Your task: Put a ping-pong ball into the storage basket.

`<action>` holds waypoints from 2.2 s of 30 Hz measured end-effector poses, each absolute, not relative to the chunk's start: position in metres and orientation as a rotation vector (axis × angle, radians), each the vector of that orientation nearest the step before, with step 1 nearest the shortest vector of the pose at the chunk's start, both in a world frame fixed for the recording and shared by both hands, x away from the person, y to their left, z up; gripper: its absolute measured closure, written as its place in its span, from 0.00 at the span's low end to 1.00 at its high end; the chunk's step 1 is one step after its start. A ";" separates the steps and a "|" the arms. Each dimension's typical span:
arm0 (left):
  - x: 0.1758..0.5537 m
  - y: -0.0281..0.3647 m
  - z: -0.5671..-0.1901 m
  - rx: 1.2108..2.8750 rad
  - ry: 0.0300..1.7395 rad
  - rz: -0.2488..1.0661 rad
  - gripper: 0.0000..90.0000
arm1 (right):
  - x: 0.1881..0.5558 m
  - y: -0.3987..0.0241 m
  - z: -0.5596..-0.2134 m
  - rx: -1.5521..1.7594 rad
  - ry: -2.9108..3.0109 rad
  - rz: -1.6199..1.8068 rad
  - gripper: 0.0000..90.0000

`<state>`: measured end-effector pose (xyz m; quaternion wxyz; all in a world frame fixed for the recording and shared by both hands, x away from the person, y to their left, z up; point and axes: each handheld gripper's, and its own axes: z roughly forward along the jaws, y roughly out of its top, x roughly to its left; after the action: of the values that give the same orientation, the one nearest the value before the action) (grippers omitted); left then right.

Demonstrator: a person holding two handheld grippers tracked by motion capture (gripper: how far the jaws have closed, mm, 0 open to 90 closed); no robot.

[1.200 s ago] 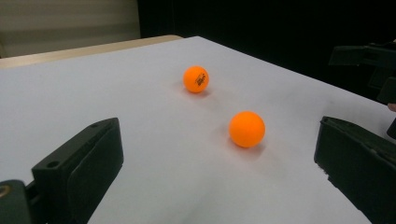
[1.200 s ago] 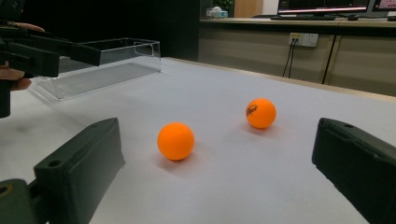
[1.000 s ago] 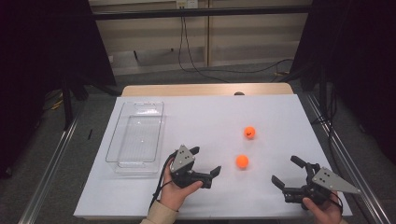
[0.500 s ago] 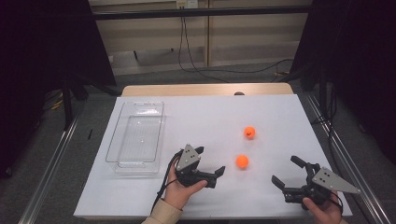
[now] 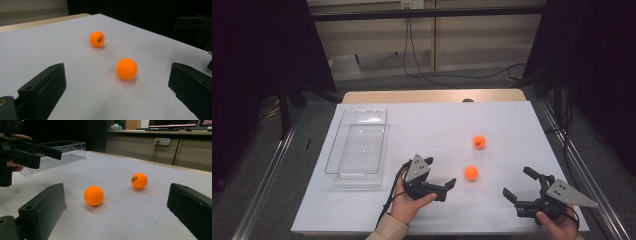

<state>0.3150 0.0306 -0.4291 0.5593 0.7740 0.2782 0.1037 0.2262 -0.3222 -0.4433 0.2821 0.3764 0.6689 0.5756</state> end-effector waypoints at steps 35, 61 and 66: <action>0.319 0.014 -0.433 1.867 0.649 0.222 0.02 | 0.226 -0.324 -0.443 1.006 1.788 1.544 0.02; 0.322 0.000 -0.437 1.923 0.634 0.206 0.02 | 0.227 -0.324 -0.443 1.007 1.786 1.551 0.02; 0.323 0.000 -0.437 1.925 0.633 0.211 0.02 | 0.227 -0.324 -0.443 1.005 1.787 1.550 0.02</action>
<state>0.3234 0.0001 -0.4369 0.5243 0.8046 0.2646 0.0880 0.2273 -0.3240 -0.4431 0.2818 0.3752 0.6671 0.5786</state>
